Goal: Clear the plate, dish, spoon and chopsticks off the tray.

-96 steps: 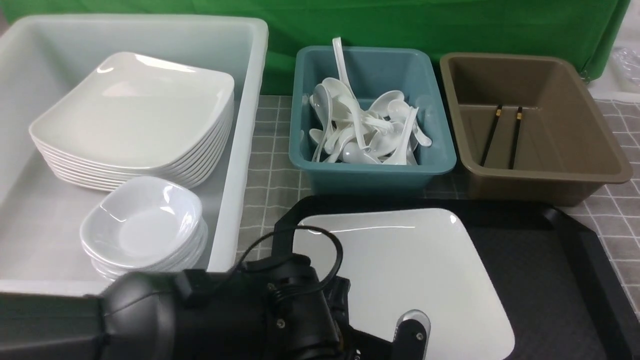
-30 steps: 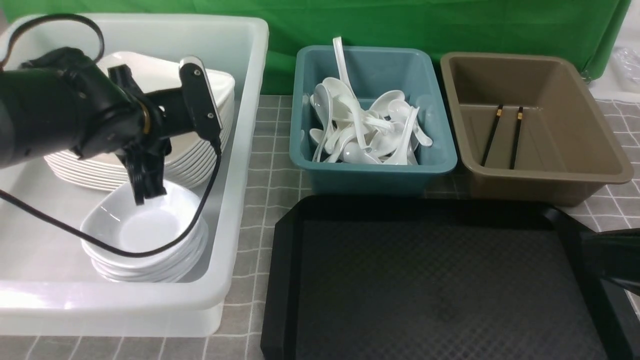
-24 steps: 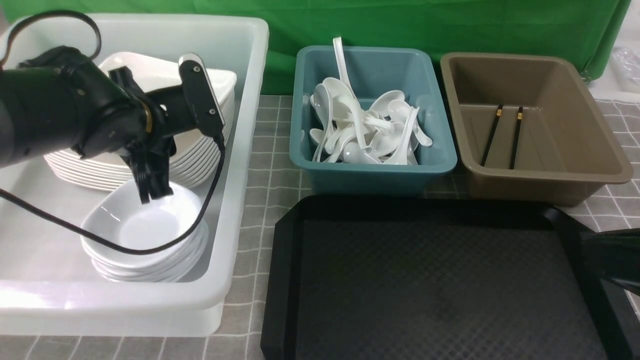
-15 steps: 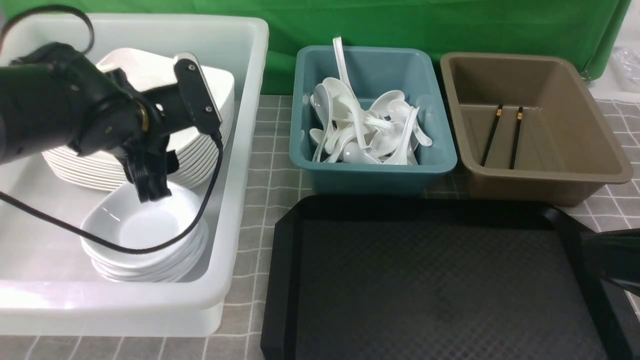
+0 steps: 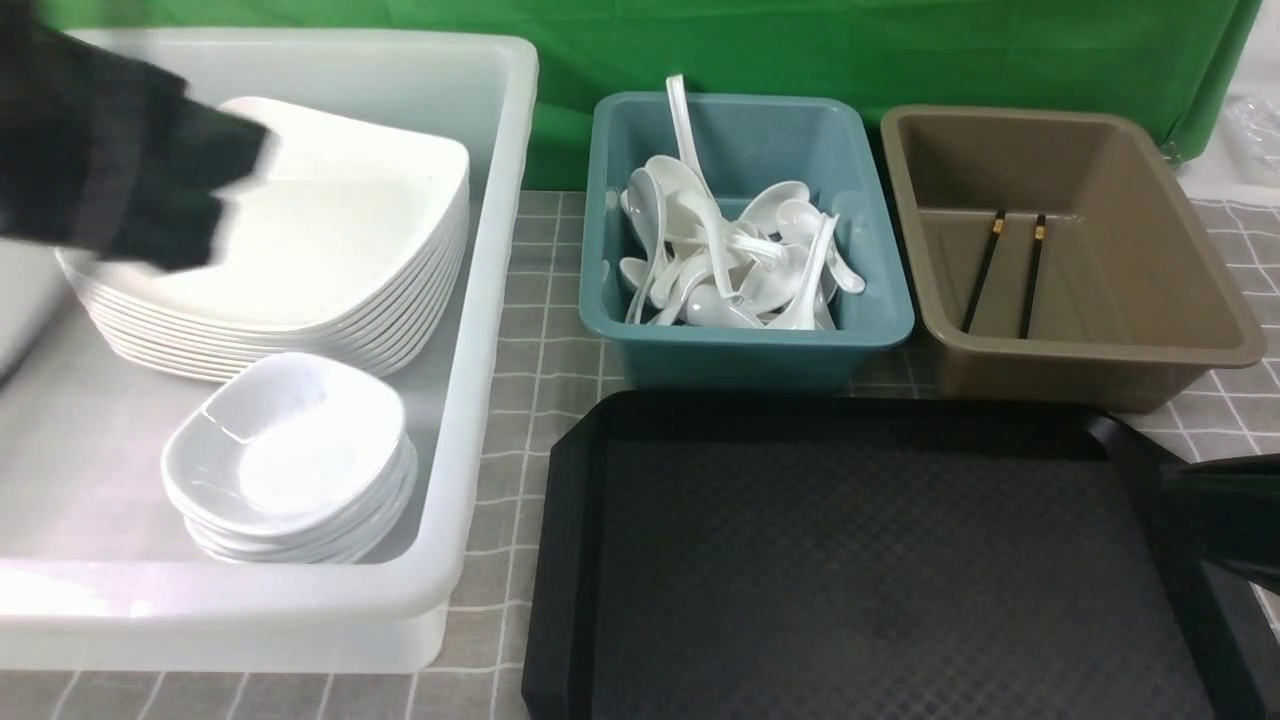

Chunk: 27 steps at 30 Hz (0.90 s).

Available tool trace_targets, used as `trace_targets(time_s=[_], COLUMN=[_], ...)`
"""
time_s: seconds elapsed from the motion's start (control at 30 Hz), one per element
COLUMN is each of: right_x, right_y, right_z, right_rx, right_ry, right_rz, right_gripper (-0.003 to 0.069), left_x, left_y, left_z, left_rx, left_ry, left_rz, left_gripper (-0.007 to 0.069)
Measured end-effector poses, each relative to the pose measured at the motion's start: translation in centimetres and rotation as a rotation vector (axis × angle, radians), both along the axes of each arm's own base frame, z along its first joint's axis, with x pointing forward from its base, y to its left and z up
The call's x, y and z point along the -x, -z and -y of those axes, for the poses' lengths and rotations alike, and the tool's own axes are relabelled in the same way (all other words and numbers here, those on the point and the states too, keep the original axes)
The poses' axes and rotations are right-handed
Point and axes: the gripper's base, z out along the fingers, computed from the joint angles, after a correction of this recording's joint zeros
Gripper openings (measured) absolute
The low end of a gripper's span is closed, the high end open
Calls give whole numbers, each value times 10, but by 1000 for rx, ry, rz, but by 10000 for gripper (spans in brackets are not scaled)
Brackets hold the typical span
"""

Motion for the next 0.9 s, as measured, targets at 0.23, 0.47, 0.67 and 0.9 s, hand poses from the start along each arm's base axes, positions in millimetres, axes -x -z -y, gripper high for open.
trace_targets(time_s=[0.23, 0.47, 0.67, 0.9], right_x=[0, 0, 0, -1], right_y=[0, 0, 0, -1], right_z=[0, 0, 0, 0], right_rx=[15, 14, 13, 10], right_ry=[-13, -15, -16, -9], right_rz=[12, 14, 15, 16], right_gripper=[91, 93, 108, 130], left_x=[71, 85, 78, 75], left_y=[35, 81, 119, 150], left_z=[-14, -19, -19, -20], left_rx=[156, 227, 129, 39], left_ry=[38, 22, 7, 3], left_rz=[172, 211, 153, 87], left_gripper=[11, 11, 11, 11])
